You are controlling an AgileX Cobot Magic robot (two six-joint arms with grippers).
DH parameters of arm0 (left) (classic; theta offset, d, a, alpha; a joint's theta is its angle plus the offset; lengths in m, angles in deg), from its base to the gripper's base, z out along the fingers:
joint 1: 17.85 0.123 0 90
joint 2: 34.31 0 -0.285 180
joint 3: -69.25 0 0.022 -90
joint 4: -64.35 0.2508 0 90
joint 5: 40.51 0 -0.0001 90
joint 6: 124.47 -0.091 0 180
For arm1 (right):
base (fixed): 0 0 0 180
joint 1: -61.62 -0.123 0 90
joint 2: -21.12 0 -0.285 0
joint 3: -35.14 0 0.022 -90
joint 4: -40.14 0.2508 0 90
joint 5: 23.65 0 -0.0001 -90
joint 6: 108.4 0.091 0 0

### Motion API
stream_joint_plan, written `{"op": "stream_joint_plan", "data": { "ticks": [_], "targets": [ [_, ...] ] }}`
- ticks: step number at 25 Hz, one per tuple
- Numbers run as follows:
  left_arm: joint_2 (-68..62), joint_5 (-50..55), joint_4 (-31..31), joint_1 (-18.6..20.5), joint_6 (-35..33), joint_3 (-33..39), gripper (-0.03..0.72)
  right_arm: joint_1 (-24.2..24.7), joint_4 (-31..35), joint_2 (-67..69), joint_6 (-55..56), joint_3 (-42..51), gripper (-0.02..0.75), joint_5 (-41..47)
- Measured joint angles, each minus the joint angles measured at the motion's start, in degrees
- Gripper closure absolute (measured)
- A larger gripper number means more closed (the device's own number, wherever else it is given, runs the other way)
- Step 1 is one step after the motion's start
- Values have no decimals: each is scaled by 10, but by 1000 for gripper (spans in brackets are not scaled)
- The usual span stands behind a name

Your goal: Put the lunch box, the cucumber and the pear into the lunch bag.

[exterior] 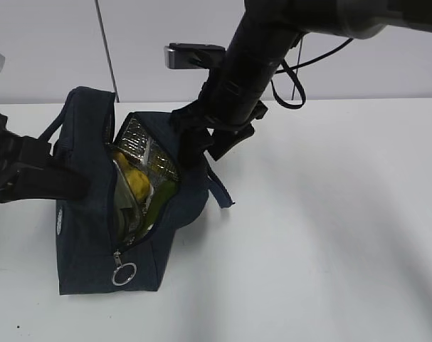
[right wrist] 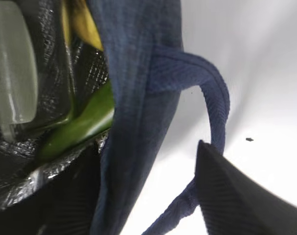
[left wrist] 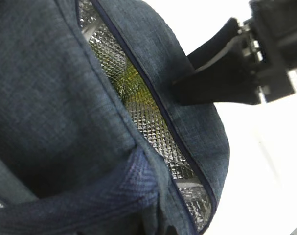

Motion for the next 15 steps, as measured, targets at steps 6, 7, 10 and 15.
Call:
{"op": "stream_joint_plan", "data": {
  "ticks": [6, 7, 10, 15],
  "targets": [
    [0, 0, 0, 0, 0, 0, 703, 0, 5, 10, 0, 0, 508, 0],
    [0, 0, 0, 0, 0, 0, 703, 0, 4, 11, 0, 0, 559, 0],
    [0, -2, 1, 0, 0, 0, 703, 0, 4, 11, 0, -1, 694, 1],
    [0, -11, -5, 0, 0, 0, 703, 0, -3, 12, 5, -26, 732, 29]
  ]
}}
